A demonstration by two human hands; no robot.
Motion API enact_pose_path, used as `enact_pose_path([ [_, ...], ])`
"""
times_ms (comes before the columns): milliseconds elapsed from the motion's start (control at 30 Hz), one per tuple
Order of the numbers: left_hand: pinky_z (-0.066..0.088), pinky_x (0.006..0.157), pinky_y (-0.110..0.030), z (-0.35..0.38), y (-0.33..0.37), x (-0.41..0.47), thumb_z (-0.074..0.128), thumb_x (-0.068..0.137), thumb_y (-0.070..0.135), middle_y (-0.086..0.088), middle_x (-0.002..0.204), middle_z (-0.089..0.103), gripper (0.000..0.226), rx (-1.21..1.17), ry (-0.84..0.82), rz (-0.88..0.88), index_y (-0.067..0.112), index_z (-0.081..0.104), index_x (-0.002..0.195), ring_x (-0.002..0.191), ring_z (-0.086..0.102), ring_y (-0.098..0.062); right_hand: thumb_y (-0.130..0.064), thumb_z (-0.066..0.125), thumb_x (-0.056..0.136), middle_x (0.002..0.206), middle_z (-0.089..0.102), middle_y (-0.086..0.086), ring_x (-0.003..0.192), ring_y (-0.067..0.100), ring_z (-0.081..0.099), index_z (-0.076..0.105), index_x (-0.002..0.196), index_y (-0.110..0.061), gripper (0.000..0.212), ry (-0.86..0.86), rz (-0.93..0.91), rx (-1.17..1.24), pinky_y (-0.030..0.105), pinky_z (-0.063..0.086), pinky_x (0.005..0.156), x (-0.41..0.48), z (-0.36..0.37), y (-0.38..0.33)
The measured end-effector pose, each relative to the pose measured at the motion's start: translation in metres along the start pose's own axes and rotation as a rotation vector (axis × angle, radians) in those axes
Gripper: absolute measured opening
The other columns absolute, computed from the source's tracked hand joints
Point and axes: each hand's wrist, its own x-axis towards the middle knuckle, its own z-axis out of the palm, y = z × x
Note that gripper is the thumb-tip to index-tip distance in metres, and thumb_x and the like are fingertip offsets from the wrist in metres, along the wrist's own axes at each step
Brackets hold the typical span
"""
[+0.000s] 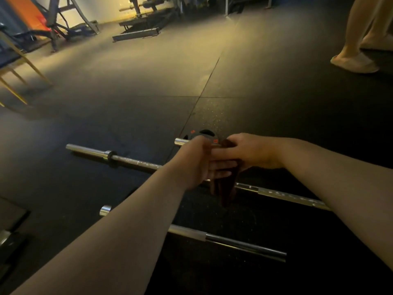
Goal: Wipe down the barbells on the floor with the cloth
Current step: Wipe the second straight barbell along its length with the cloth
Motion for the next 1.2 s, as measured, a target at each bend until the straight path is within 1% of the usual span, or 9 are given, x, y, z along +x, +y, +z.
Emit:
enact_pose_path([
  [100,0.052,0.100,-0.054,-0.007,0.013,-0.004,0.035,0.101,0.021,-0.020,0.108,0.074,0.040,0.187,-0.011,0.017,0.004,0.060,0.127,0.103,0.072,-0.037,-0.031,0.075,0.090,0.107,0.073,0.001,0.097,0.017,0.072,0.064,0.113,-0.029,0.026,0.062,-0.069,-0.133,0.041,0.060,0.088,-0.001,-0.005,-0.002],
  [300,0.053,0.048,-0.029,-0.010,0.038,0.023,0.051,0.094,0.005,-0.010,0.088,0.070,0.024,0.691,0.369,0.160,0.011,0.063,0.114,0.065,0.068,-0.021,-0.019,0.057,0.101,0.106,0.076,0.002,0.100,0.017,0.073,0.066,0.120,-0.024,0.021,0.088,-0.117,0.039,0.034,0.056,0.087,0.004,-0.019,-0.005],
  [367,0.060,0.067,-0.039,-0.013,0.044,0.025,0.053,0.090,0.005,-0.020,0.103,0.069,0.022,0.660,0.265,0.100,0.006,0.063,0.110,0.086,0.067,-0.027,-0.015,0.050,0.102,0.110,0.074,0.007,0.104,0.022,0.071,0.065,0.125,-0.013,0.028,0.099,-0.133,0.186,0.037,0.054,0.090,0.005,-0.026,-0.003],
  [467,0.046,0.101,-0.047,-0.014,0.057,0.032,0.064,0.078,0.012,-0.013,0.129,0.064,0.045,0.635,0.022,0.187,0.016,0.064,0.123,0.117,0.060,-0.027,-0.016,0.045,0.095,0.128,0.063,0.023,0.119,0.040,0.061,0.062,0.130,-0.002,0.041,0.109,-0.115,0.417,0.051,0.048,0.106,0.013,-0.033,0.000],
  [633,0.050,0.096,-0.045,-0.032,0.047,0.060,0.072,0.079,0.026,-0.003,0.099,0.075,0.023,0.672,0.032,0.288,0.021,0.073,0.102,0.101,0.068,-0.023,-0.028,0.045,0.093,0.115,0.060,0.026,0.106,0.036,0.064,0.057,0.116,0.001,0.039,0.105,-0.042,0.532,0.049,0.049,0.103,0.036,-0.037,0.011],
  [767,0.060,0.089,-0.045,-0.051,0.035,0.082,0.064,0.097,0.036,-0.011,0.109,0.071,0.027,0.636,0.011,0.252,0.015,0.064,0.113,0.097,0.073,-0.022,-0.057,0.064,0.088,0.116,0.072,0.010,0.104,0.028,0.071,0.058,0.125,-0.020,0.053,0.042,0.131,0.274,0.048,0.055,0.093,0.046,-0.032,0.024],
  [867,0.062,0.071,-0.035,-0.053,0.035,0.104,0.064,0.097,0.037,-0.008,0.109,0.069,0.021,0.646,0.006,0.308,0.022,0.060,0.110,0.091,0.073,-0.022,-0.050,0.078,0.078,0.117,0.070,0.009,0.105,0.027,0.069,0.042,0.137,-0.031,0.072,0.077,0.232,0.238,0.048,0.053,0.091,0.064,-0.022,0.038],
  [967,0.052,0.051,-0.018,-0.049,0.027,0.129,0.063,0.098,0.035,-0.001,0.101,0.063,0.012,0.923,0.050,0.378,0.025,0.056,0.102,0.082,0.068,-0.017,-0.024,0.071,0.092,0.112,0.073,0.005,0.100,0.021,0.073,0.042,0.142,-0.028,0.057,0.142,0.201,0.206,0.045,0.053,0.094,0.085,-0.018,0.044],
  [1200,0.053,0.063,-0.030,-0.052,-0.011,0.196,0.060,0.099,0.038,-0.001,0.107,0.062,0.021,0.780,0.068,0.260,0.024,0.057,0.114,0.093,0.065,-0.019,-0.027,0.058,0.099,0.114,0.075,0.008,0.106,0.025,0.071,0.061,0.127,-0.021,0.029,0.097,0.229,0.414,0.037,0.054,0.087,0.119,-0.012,0.094],
])
